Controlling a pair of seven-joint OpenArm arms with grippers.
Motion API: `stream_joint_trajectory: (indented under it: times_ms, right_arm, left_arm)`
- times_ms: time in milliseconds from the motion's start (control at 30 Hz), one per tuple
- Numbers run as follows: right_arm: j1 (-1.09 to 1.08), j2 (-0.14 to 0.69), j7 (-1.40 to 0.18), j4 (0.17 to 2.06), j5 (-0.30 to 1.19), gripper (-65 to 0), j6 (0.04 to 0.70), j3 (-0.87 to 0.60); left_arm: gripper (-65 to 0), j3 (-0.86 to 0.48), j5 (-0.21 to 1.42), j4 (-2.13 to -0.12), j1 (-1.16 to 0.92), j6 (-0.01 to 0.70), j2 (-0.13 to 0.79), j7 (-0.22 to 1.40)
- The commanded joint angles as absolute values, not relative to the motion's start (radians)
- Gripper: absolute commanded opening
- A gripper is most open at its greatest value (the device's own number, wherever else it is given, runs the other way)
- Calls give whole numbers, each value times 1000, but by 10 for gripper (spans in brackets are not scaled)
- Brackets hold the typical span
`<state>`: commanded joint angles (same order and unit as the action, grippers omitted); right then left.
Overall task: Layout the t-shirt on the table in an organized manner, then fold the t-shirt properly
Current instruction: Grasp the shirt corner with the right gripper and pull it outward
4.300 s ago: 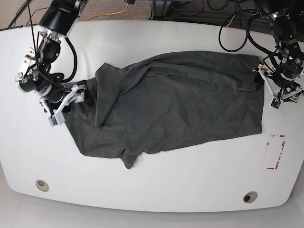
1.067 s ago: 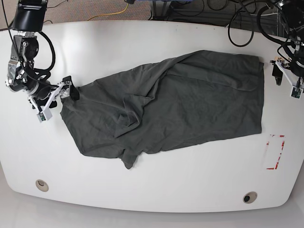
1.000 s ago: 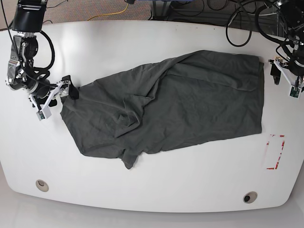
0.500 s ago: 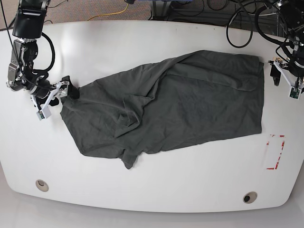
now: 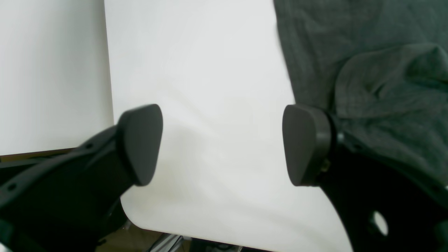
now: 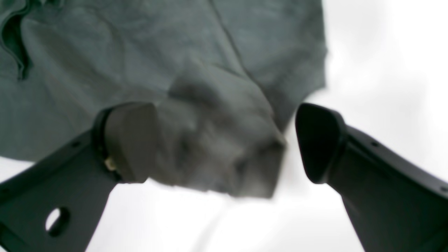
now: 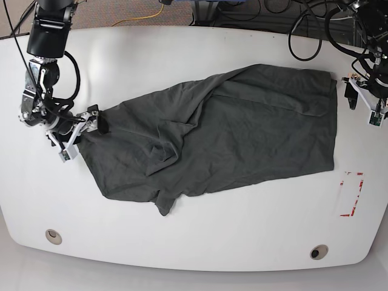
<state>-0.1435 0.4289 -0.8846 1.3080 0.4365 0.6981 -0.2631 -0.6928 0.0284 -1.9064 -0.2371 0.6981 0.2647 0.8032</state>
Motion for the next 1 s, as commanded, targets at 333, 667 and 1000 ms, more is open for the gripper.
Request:
stream_joint_trajectory:
  times_ms: [333, 667, 1000]
  right_arm:
    - [-143, 384, -885, 1310, 375, -352, 698, -265]
    - [-145, 390, -885, 1316, 375, -533, 698, -265]
    - [-145, 412, -885, 1316, 375, -423, 698, -265]
  left_arm:
    - [-144, -693, 25, -1906, -237, 698, 265, 803]
    - [-144, -693, 25, -1906, -237, 698, 265, 803]
    - [-144, -693, 25, -1906, -237, 698, 265, 805]
